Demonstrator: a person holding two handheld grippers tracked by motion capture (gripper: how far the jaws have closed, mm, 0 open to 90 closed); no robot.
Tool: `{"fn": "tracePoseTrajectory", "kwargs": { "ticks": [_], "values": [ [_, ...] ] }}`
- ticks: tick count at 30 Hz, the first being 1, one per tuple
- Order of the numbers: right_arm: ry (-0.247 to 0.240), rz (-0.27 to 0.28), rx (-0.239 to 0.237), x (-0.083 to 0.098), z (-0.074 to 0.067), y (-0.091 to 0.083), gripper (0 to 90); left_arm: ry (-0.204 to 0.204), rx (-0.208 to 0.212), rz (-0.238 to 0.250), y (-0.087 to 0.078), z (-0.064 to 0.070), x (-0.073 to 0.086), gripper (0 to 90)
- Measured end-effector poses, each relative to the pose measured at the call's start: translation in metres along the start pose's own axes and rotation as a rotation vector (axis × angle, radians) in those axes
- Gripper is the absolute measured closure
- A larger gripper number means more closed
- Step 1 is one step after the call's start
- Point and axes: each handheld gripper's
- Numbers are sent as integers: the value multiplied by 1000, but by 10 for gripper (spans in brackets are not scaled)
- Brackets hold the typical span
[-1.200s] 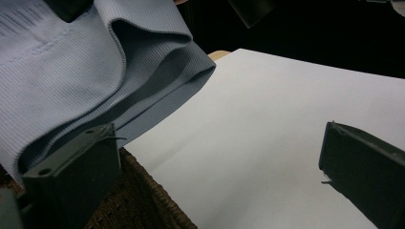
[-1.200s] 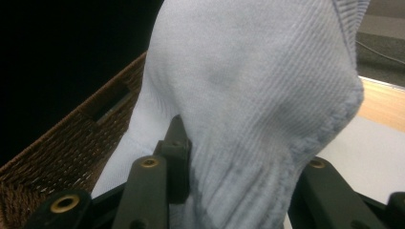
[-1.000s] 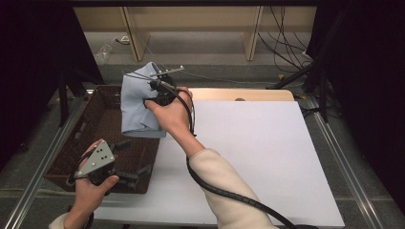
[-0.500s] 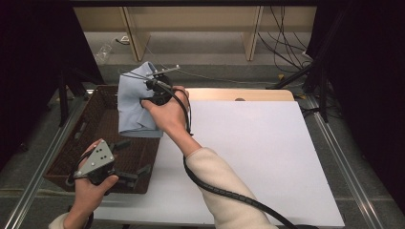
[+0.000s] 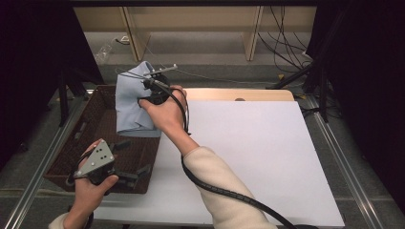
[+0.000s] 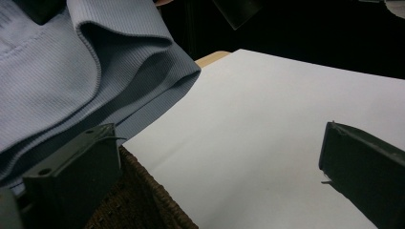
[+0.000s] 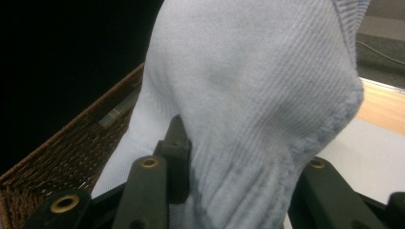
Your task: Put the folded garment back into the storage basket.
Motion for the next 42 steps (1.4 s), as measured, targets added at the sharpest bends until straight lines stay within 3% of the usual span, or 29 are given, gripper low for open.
{"fn": "tracePoseTrajectory", "kwargs": {
  "ticks": [42],
  "values": [
    [-10, -8, -15, -7, -13, 15, 623, 1, -1, 4, -1, 0, -1, 0]
  ]
}}
Point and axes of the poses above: each handheld gripper's, and its own axes: y roughly forward along the jaws, x roughly out of its underside, z roughly to its right, and after that the axes turned 9 degrees about z, right-handed
